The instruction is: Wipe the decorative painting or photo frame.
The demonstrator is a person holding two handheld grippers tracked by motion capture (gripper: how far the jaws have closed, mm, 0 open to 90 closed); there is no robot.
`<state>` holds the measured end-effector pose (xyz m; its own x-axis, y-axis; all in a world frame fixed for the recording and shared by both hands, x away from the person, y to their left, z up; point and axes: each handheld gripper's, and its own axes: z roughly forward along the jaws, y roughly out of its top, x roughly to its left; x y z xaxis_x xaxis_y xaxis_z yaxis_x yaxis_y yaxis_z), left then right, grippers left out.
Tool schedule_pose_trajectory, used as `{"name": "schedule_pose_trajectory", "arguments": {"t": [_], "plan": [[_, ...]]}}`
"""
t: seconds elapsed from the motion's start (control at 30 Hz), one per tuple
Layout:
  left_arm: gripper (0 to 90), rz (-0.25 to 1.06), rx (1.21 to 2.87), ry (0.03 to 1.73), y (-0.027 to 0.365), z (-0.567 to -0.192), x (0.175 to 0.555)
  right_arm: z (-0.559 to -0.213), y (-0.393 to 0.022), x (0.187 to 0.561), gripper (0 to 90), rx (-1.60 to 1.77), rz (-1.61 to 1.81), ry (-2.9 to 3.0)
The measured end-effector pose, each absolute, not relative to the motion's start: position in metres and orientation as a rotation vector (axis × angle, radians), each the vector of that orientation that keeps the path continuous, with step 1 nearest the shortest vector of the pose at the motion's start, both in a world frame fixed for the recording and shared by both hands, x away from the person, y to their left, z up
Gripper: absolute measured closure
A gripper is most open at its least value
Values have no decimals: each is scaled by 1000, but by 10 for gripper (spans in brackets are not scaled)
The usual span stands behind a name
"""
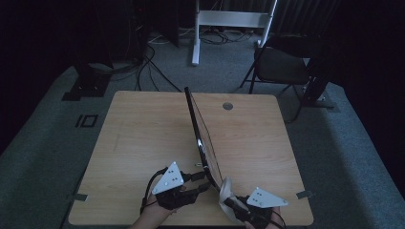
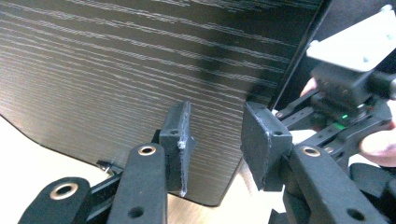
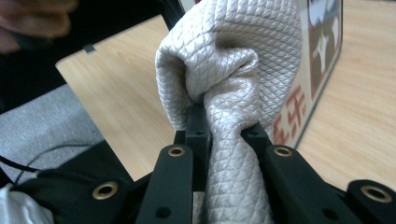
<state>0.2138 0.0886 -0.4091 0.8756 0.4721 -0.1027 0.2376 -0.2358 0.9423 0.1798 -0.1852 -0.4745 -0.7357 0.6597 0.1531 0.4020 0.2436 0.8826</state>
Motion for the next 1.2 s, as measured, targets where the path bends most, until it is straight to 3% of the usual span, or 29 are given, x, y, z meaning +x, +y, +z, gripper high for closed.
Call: {"name": "schedule_pose_trajectory", "arguments": {"t": [0.6,0.97,1.2], "plan": [[606,228,1827,532,86,-411,211,-512,-195,187,786,1108,1394,2312],[515,209,1837,523,81,-412,207,-543,-196,197,787,1211,1316,2369],[505,217,1805,565,84,-410,208,-534,-203,199,788,1226,1335,2316]]}}
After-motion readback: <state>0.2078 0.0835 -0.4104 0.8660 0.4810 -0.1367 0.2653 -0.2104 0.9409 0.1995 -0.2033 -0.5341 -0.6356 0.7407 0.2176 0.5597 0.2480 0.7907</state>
